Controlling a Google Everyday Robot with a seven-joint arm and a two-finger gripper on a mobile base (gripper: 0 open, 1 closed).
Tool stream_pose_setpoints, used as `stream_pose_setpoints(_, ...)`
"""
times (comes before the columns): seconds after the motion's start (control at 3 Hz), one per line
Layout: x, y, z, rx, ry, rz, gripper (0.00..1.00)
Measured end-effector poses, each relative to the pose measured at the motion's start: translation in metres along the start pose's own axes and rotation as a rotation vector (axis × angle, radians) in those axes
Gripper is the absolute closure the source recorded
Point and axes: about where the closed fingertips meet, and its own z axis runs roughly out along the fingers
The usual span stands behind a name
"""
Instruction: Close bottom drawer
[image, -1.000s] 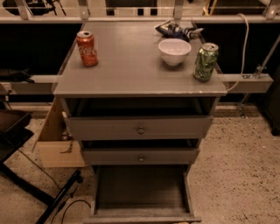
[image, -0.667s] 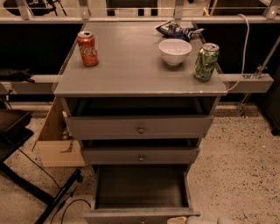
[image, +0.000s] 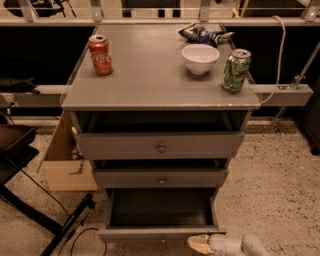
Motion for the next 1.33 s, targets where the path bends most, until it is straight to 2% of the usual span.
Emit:
stream_pose_setpoints(0.33,0.001,0.002,0.000,0.000,0.000,0.000,1.00)
stream_pose_setpoints(0.67,-0.016,-0.026,0.013,0.006,0.021,-0.010,1.00)
stream_pose_setpoints(1.0,-0.018,-0.029,0.015,0.007,0.025,-0.011,1.00)
stream_pose_setpoints(1.33,-0.024,-0.057,0.019,0.038,0.068,-0.012,1.00)
